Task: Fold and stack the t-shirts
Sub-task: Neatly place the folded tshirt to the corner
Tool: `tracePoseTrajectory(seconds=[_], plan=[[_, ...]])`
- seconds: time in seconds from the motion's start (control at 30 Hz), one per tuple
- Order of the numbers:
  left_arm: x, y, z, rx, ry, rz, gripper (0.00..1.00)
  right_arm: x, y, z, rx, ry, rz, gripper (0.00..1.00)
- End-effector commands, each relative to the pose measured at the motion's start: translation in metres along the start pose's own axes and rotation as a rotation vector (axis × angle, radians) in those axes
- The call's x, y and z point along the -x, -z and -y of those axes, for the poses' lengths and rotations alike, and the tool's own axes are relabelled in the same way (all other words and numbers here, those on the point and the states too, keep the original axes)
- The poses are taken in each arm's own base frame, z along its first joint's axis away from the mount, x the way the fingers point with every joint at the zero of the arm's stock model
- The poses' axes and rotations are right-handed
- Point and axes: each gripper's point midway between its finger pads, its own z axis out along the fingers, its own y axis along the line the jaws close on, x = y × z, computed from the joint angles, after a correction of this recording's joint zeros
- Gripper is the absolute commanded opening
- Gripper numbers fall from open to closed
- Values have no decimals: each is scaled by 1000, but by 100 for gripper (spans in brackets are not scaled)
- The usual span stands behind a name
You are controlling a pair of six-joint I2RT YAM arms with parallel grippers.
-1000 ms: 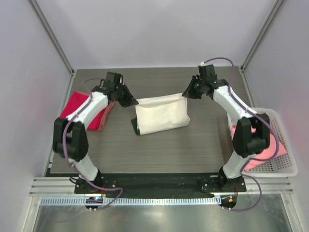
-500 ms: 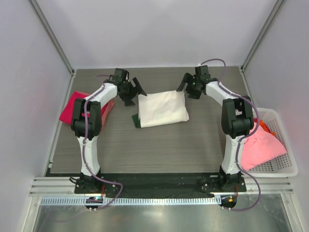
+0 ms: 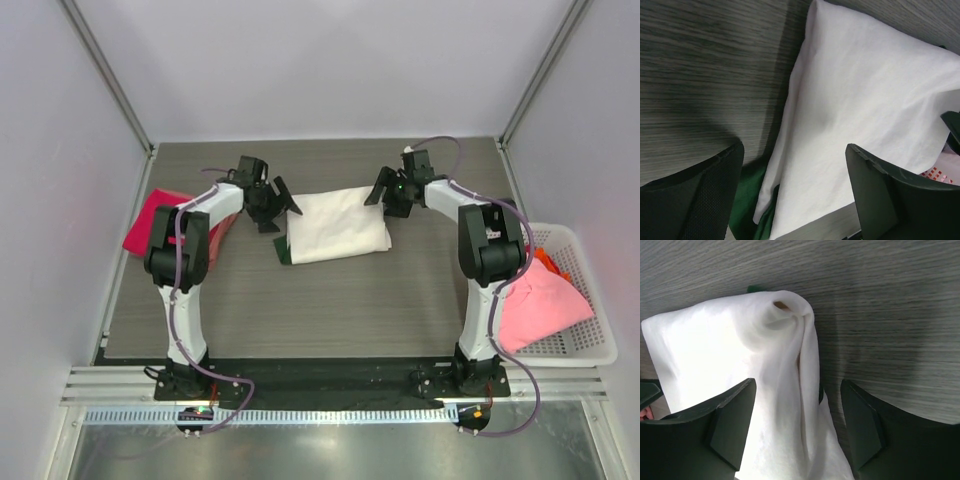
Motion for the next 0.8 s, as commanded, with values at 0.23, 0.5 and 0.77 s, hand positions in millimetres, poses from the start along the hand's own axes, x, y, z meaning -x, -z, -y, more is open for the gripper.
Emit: tracePoseTrajectory(seconds=[0.23, 0.5, 0.77], plan=[[-1, -37, 11, 10, -22, 19, 69, -14, -28, 7, -15, 20, -16, 69], [-8, -53, 14, 43, -25, 30, 36, -31, -39, -3, -45, 76, -25, 47], [10, 11, -28, 303, -174, 186, 86, -33, -26, 8, -96, 55, 34, 44]])
